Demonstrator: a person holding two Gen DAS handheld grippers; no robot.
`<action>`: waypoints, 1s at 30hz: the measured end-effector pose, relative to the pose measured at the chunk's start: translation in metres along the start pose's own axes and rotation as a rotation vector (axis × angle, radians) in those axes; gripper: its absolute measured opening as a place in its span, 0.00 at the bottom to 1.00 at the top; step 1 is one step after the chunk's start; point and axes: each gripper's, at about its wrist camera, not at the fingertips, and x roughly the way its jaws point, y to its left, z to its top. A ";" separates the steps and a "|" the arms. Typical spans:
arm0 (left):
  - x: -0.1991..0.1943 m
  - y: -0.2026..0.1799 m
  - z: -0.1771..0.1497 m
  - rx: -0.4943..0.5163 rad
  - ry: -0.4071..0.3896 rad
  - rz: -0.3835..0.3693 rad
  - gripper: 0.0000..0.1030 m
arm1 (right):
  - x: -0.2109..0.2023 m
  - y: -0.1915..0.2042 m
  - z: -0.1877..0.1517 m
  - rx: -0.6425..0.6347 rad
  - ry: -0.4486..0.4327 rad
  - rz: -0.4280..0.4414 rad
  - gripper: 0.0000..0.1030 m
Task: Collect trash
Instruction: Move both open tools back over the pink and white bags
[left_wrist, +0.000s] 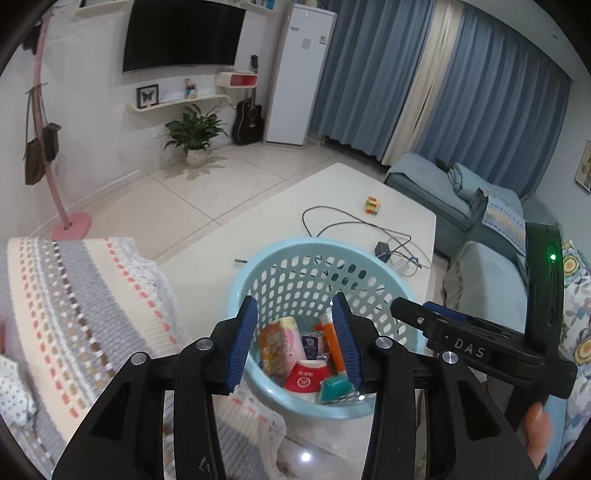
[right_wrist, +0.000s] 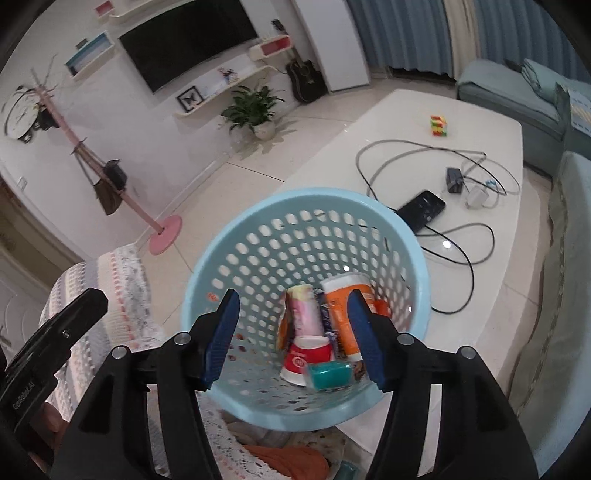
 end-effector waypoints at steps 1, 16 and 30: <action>-0.007 0.003 0.000 -0.003 -0.010 -0.001 0.40 | -0.005 0.007 0.000 -0.019 -0.009 0.006 0.55; -0.133 0.053 -0.016 -0.101 -0.162 0.029 0.57 | -0.050 0.137 -0.025 -0.319 -0.047 0.176 0.55; -0.220 0.151 -0.066 -0.303 -0.262 0.227 0.57 | -0.059 0.232 -0.071 -0.529 -0.015 0.266 0.63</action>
